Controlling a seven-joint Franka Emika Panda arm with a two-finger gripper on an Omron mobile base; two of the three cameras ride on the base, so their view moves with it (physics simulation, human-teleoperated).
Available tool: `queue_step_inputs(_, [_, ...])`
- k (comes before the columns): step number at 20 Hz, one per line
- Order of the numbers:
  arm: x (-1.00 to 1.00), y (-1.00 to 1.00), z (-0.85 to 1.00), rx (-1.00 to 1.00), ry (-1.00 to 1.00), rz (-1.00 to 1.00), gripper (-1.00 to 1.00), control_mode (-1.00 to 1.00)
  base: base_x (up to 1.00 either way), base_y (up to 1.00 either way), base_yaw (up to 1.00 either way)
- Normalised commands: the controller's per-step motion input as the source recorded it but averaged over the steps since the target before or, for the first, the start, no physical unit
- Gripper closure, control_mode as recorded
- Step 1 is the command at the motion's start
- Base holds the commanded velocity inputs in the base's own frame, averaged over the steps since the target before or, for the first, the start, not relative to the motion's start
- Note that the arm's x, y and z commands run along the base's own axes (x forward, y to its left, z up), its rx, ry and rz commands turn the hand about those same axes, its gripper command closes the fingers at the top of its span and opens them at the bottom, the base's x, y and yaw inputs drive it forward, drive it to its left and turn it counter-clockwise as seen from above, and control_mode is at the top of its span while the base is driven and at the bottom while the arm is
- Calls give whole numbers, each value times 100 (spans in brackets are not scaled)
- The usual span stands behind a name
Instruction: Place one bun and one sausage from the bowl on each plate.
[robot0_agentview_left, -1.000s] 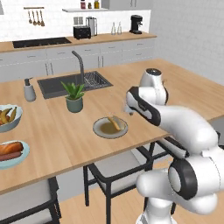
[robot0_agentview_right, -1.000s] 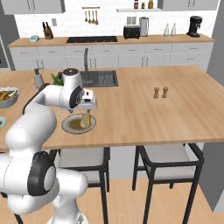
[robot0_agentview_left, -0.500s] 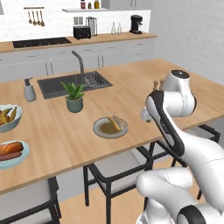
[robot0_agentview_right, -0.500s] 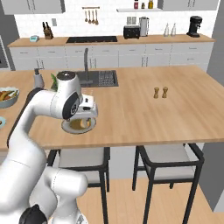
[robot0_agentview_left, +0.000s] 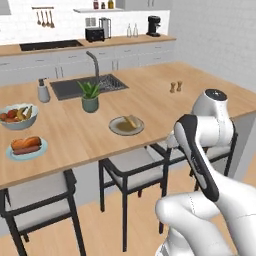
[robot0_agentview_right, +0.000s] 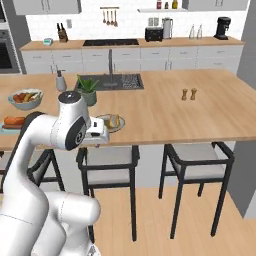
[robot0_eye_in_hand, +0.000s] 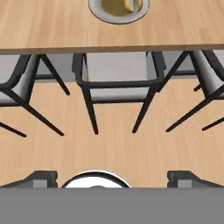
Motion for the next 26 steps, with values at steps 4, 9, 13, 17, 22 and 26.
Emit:
queue_step_inputs(4, [0,0,0,0,0,0,-100,100,-56,100,-1])
queue_step_inputs(9, [0,0,0,0,0,0,-100,100,-39,100,-1])
queue_step_inputs(13, [0,0,0,0,0,0,-100,100,-16,100,0])
queue_step_inputs(17, [0,0,0,0,0,0,-100,100,-10,100,2])
queue_step_inputs(22, [0,0,0,0,0,0,-100,100,1,100,23])
queue_step_inputs(26, [0,0,0,0,0,0,-100,100,29,100,31])
